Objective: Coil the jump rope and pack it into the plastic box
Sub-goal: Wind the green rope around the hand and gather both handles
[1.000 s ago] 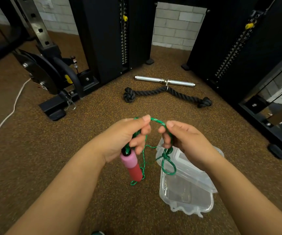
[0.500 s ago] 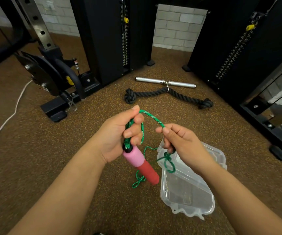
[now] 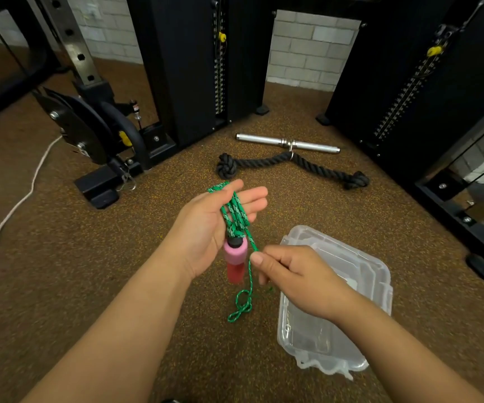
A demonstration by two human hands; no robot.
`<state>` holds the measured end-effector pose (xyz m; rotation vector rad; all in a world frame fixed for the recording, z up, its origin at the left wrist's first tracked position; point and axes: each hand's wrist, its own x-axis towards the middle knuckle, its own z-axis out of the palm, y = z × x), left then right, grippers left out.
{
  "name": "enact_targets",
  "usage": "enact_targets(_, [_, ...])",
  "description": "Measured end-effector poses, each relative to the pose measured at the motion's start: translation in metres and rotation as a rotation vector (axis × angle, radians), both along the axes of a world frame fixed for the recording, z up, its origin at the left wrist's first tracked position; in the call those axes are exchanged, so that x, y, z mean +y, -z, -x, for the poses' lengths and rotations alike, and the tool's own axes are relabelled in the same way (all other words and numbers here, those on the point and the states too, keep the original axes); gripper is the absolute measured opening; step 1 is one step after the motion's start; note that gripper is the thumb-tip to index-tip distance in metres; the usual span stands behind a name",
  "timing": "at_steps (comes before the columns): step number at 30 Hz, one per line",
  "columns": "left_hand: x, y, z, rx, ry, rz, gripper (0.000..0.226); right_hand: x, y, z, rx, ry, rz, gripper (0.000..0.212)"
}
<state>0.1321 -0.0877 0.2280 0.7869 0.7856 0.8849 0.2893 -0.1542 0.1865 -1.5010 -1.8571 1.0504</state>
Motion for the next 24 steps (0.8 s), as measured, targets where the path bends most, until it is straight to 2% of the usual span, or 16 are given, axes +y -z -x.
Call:
enact_targets(4, [0.0,0.007,-0.005,0.318,0.09,-0.103,0.046,-0.005,-0.015,0.006,0.004,-0.117,-0.117,0.032])
enact_targets(9, [-0.005,0.016,-0.002,0.636,0.278,-0.159,0.058,0.002,-0.032,-0.002,0.33,-0.047,-0.118,0.03])
enact_targets(11, [-0.008,0.013,0.001,0.692,0.38,-0.173,0.067,0.005,-0.036,-0.01,0.395,0.021,-0.1,0.029])
enact_targets(13, [-0.008,0.009,0.0,0.631,0.512,-0.199,0.073,0.009,-0.036,-0.017,0.324,0.142,-0.113,0.027])
enact_targets(15, [-0.01,0.004,0.0,0.558,0.587,-0.254,0.061,0.013,-0.031,-0.022,0.249,0.254,-0.108,0.027])
enact_targets(17, [-0.01,0.002,-0.001,0.515,0.573,-0.288,0.043,0.014,-0.026,-0.023,0.278,0.287,-0.03,0.03])
enact_targets(21, [-0.003,0.008,0.003,0.39,0.405,-0.25,0.03,0.015,-0.026,-0.023,0.658,0.306,0.314,0.029])
enact_targets(24, [0.002,0.005,0.008,0.218,0.247,-0.167,0.03,0.014,-0.027,-0.033,0.883,0.196,0.553,0.037])
